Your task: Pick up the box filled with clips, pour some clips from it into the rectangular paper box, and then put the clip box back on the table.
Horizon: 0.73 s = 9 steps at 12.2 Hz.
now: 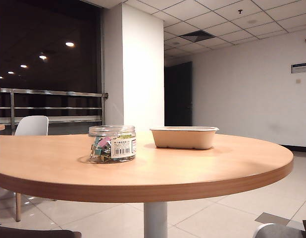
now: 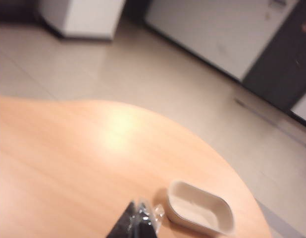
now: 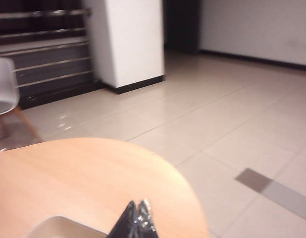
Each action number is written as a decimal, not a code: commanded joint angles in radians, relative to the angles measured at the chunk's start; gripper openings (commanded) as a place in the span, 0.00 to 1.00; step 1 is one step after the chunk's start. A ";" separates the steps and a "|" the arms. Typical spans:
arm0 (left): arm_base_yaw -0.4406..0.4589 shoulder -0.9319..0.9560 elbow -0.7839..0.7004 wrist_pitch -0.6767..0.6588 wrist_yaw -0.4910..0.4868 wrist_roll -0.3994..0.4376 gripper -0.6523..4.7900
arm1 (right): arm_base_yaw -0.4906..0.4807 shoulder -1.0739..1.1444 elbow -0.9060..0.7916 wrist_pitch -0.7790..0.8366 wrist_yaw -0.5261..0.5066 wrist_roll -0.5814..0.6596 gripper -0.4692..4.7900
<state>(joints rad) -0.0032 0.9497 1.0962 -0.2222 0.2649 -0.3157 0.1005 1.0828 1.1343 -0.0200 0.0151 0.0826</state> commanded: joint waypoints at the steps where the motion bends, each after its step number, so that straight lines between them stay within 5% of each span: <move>1: -0.003 0.270 0.204 -0.309 0.236 -0.081 0.11 | 0.003 0.307 0.238 -0.058 -0.199 0.085 0.09; 2: -0.014 0.299 0.214 -0.331 0.235 -0.073 0.11 | 0.003 0.339 0.261 -0.059 -0.205 0.085 0.09; 3: -0.040 0.346 0.215 -0.331 0.236 -0.050 0.23 | 0.003 0.406 0.303 -0.058 -0.220 0.086 0.09; 4: -0.061 0.440 0.215 -0.317 0.235 -0.053 0.84 | 0.004 0.503 0.331 -0.004 -0.229 0.094 0.09; 5: -0.111 0.494 0.215 -0.312 0.207 -0.058 0.95 | 0.004 0.539 0.331 0.021 -0.232 0.105 0.09; 9: -0.200 0.649 0.215 -0.261 0.079 -0.047 0.98 | 0.004 0.595 0.330 0.016 -0.269 0.105 0.09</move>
<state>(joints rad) -0.1883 1.5852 1.3079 -0.4900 0.3649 -0.3748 0.1040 1.6814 1.4586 -0.0170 -0.2470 0.1841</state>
